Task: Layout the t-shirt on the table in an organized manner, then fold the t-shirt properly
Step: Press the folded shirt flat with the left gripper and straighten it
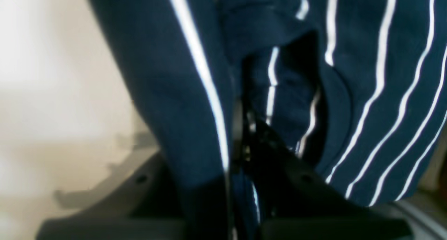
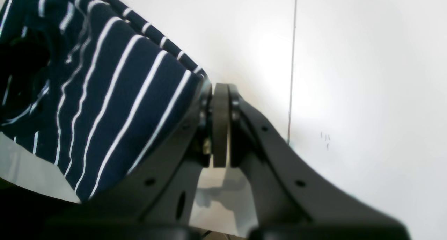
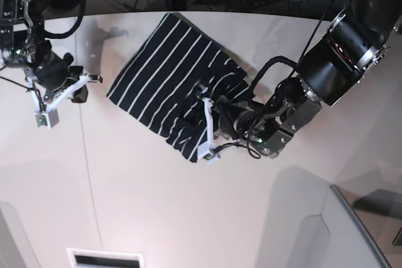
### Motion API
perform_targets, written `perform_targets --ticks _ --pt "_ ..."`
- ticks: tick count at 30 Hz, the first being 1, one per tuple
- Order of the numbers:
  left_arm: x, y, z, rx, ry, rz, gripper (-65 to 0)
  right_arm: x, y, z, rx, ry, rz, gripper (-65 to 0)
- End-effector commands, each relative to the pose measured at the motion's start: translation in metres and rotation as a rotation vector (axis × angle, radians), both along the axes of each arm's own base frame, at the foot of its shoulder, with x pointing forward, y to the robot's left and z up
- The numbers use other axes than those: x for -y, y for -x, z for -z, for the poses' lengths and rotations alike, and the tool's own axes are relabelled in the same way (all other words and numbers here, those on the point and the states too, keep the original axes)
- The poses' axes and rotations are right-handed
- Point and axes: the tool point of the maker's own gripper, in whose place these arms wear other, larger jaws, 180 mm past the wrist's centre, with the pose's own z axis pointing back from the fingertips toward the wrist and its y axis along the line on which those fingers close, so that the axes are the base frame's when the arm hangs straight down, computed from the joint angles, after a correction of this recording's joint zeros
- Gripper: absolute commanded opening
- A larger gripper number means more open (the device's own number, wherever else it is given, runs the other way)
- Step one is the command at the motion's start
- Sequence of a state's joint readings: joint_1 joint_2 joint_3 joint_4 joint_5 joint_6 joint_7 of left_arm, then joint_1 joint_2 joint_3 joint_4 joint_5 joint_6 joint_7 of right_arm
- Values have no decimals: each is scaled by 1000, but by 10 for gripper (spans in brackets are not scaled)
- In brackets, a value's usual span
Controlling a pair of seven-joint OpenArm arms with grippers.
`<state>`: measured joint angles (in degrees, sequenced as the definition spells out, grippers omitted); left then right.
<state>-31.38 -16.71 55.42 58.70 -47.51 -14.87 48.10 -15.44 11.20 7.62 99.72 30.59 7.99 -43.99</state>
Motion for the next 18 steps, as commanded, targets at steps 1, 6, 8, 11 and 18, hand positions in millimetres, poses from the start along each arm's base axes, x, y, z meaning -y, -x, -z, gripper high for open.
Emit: perform_targets --ticks 1,6,8,11,18 --pt "9 -15 -15 60 -10 56 -650 3 -9 -11 46 3 2 -648" --pt "16 -7 -1 176 -212 321 -650 3 -9 -11 43 3 3 -648" --pt "16 -5 5 225 -290 410 -650 3 -9 -11 43 5 2 -648" --pt "11 -9 10 310 -402 522 -650 3 -8 -10 41 5 4 -648" --pt "14 -35 -1 510 -567 666 -650 6 -9 -1 14 1 18 -648"
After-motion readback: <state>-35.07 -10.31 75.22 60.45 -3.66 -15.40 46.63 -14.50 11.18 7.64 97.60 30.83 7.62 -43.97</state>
